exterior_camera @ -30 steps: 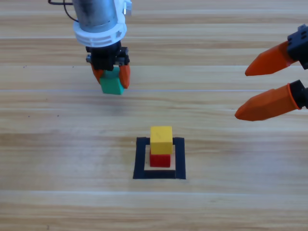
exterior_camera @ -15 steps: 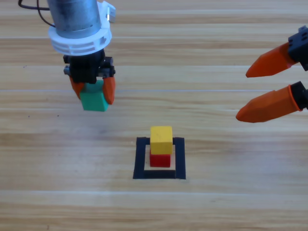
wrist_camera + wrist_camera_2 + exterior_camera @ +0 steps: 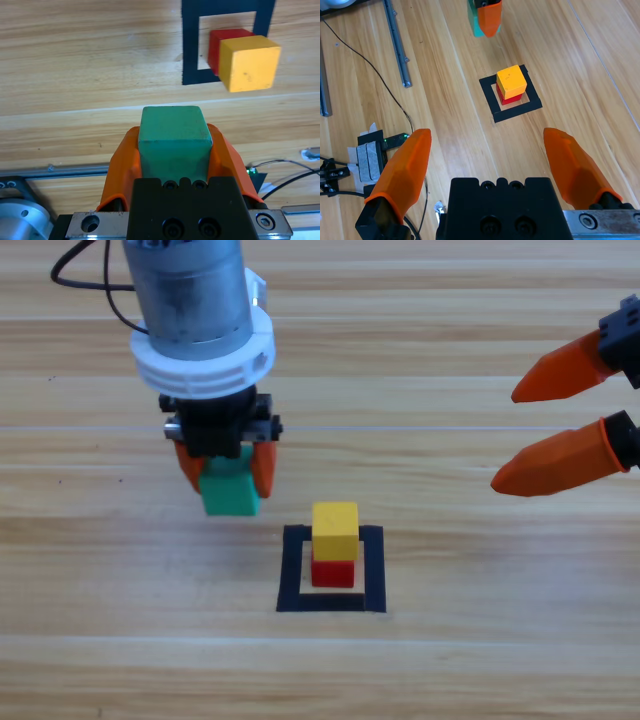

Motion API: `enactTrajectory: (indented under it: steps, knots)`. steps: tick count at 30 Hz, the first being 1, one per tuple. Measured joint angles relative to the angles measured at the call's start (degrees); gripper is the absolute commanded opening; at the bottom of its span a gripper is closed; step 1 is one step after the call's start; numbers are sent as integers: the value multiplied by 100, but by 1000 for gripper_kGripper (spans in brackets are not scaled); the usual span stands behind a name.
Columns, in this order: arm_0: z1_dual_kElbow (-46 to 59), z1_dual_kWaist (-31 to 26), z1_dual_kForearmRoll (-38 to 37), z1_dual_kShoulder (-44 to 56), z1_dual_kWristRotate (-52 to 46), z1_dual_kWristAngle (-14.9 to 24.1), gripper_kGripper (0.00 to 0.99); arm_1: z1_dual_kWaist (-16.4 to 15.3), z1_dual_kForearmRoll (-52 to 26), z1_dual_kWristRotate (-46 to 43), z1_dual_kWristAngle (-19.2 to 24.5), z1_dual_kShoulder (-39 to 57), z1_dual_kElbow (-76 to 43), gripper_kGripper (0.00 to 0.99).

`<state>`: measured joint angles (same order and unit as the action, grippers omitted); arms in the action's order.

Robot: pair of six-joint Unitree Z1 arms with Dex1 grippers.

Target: Stack the blocks in the rectangular block: red at the bottom, yellow in the middle, green on top

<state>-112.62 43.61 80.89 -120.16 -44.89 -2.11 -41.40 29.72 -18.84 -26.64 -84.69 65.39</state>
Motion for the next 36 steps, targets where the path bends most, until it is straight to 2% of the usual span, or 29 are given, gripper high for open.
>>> enactTrajectory:
  steps: [17,36]
  knots:
    - [-1002,274,0,-862,-365,-26,0,1,1,0,0,0,0,990]
    - [-1321,288,0,-1207,-373,-26,0,6,1,0,0,2,-1,990]
